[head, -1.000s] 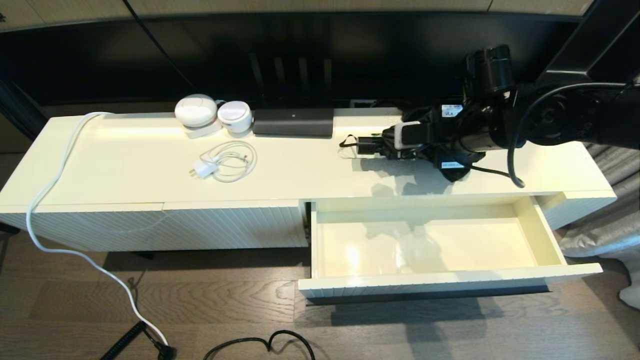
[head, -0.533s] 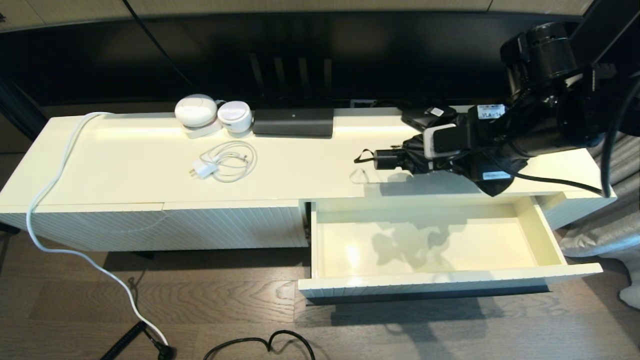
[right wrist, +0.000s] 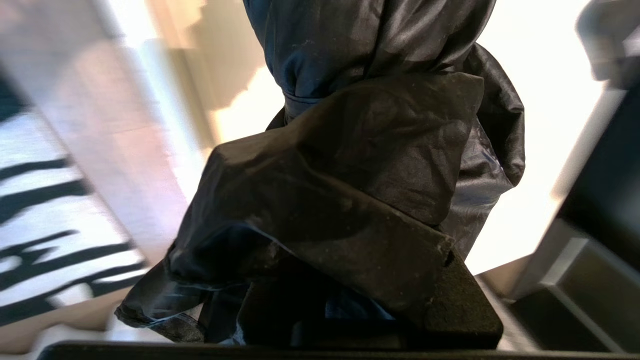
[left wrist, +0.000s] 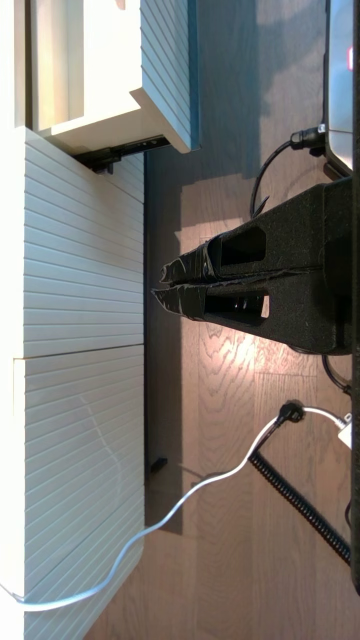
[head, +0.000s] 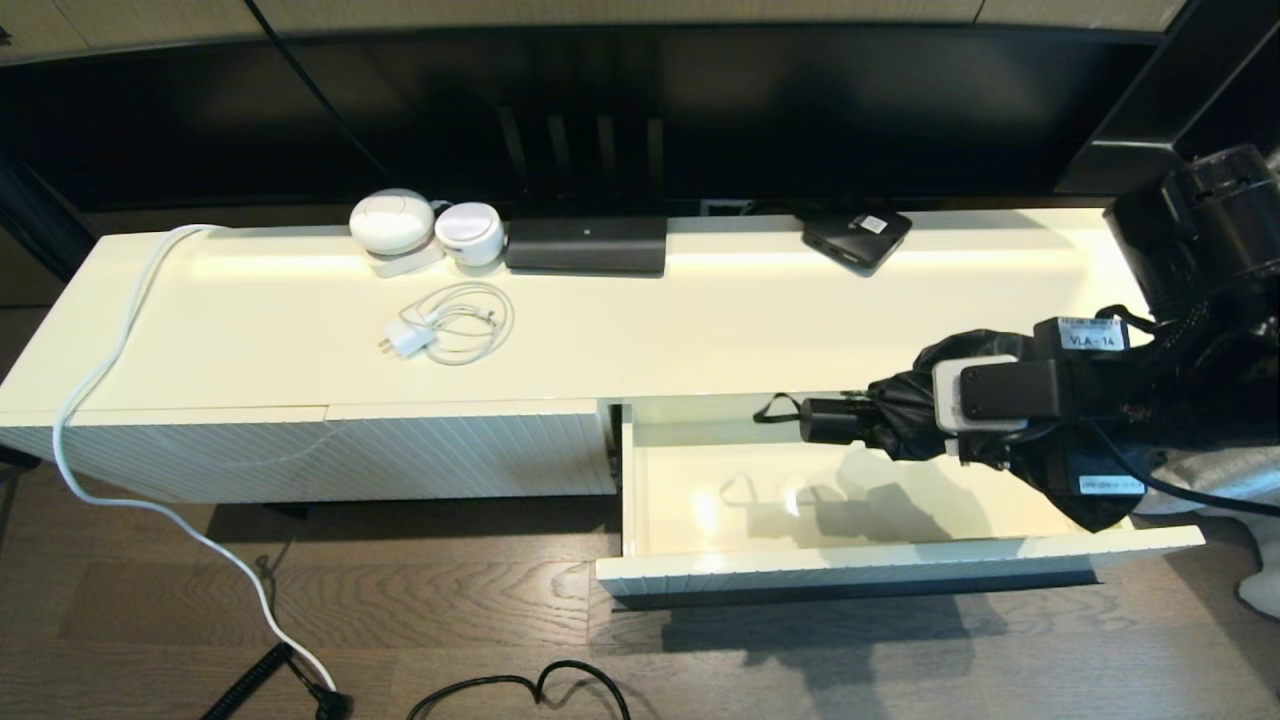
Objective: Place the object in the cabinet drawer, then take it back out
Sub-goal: Put the umbrella in the drawer
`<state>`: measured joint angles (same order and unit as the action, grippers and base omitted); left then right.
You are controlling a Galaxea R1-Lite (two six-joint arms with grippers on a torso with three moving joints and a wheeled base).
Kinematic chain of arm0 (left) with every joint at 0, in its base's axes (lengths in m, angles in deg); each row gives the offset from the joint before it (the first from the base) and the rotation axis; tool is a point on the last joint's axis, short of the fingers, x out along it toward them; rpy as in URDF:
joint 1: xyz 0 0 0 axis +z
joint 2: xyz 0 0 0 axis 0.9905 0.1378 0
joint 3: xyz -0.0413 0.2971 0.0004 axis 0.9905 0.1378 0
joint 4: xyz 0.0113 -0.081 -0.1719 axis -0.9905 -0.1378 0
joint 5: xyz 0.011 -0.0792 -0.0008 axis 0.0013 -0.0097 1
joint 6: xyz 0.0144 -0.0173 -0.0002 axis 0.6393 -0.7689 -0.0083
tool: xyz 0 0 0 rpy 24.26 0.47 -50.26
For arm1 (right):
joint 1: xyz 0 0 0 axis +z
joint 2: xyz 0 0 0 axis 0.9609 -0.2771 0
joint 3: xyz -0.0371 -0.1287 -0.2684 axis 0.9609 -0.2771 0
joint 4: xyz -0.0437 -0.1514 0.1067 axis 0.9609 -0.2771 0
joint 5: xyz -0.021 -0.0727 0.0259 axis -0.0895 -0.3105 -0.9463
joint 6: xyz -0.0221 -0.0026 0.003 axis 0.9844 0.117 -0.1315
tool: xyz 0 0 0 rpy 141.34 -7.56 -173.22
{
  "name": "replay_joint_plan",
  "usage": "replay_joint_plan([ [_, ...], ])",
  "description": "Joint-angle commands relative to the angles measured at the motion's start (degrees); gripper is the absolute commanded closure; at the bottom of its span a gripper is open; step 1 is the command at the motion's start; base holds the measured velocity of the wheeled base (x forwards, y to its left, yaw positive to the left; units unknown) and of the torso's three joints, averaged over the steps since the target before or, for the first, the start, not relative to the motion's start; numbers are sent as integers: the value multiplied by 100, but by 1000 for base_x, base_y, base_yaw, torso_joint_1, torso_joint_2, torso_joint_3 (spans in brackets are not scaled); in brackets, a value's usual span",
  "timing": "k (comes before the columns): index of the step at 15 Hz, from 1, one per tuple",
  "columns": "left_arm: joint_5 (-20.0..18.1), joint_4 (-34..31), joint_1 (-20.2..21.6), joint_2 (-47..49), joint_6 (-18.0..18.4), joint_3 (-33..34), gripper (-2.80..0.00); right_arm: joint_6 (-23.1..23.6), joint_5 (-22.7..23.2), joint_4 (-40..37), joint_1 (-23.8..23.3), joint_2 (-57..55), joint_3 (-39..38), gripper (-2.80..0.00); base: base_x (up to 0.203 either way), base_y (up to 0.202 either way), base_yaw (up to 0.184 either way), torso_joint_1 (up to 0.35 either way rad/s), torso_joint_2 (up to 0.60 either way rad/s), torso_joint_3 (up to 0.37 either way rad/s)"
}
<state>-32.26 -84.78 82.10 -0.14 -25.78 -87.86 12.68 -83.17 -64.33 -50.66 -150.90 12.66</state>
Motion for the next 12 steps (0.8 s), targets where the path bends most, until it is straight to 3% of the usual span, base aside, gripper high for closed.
replay_joint_plan([
  [1,0,5,-2,7,-3,0,0,-23,0,77,3,231,-403,0,0,0,0,0,0,0],
  [3,0,5,6,7,-3,0,0,-70,8,158,2,240,-463,0,0,0,0,0,0,0],
  [6,0,2,1,7,-3,0,0,-112,62,943,-11,-162,-1092,0,0,0,0,0,0,0],
  [12,0,5,-2,7,-3,0,0,-120,187,2048,-41,-1242,-1299,0,0,0,0,0,0,0],
])
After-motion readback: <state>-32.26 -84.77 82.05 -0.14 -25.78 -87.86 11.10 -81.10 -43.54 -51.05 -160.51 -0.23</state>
